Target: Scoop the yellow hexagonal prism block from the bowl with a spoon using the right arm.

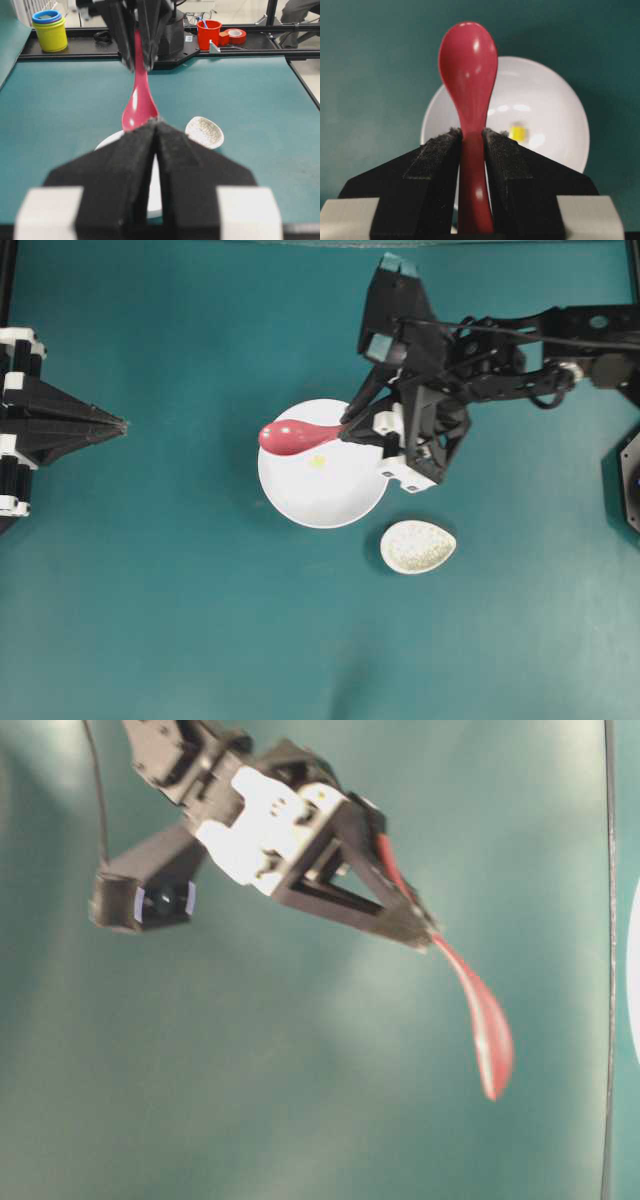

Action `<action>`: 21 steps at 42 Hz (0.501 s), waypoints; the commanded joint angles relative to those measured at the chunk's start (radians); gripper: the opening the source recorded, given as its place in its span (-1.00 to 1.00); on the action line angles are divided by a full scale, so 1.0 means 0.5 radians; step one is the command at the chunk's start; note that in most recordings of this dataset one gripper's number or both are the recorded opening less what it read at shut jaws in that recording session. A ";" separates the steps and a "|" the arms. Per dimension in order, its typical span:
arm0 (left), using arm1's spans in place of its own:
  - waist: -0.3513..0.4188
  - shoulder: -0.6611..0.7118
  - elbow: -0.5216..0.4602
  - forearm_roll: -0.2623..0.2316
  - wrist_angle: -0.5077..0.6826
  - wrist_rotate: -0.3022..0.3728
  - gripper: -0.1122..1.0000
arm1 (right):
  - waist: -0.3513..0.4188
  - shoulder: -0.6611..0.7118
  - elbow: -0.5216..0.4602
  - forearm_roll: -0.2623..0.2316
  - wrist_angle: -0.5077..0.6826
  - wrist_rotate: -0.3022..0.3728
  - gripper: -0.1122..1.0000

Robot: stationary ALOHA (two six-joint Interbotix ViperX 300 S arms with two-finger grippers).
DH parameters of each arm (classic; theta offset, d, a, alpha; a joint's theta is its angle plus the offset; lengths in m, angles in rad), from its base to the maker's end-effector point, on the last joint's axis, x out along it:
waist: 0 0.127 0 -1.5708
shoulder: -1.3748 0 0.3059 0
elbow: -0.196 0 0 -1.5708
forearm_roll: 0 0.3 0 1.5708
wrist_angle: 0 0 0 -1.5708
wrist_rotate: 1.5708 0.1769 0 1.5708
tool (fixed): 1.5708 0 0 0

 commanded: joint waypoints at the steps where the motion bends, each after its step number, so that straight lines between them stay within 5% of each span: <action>1: 0.003 0.009 -0.037 0.006 -0.015 0.000 -0.81 | 0.000 -0.107 0.003 0.000 0.028 0.006 -0.38; 21: 0.003 0.040 -0.028 0.006 -0.009 -0.012 -0.81 | 0.000 -0.534 0.322 0.000 0.058 0.110 -0.38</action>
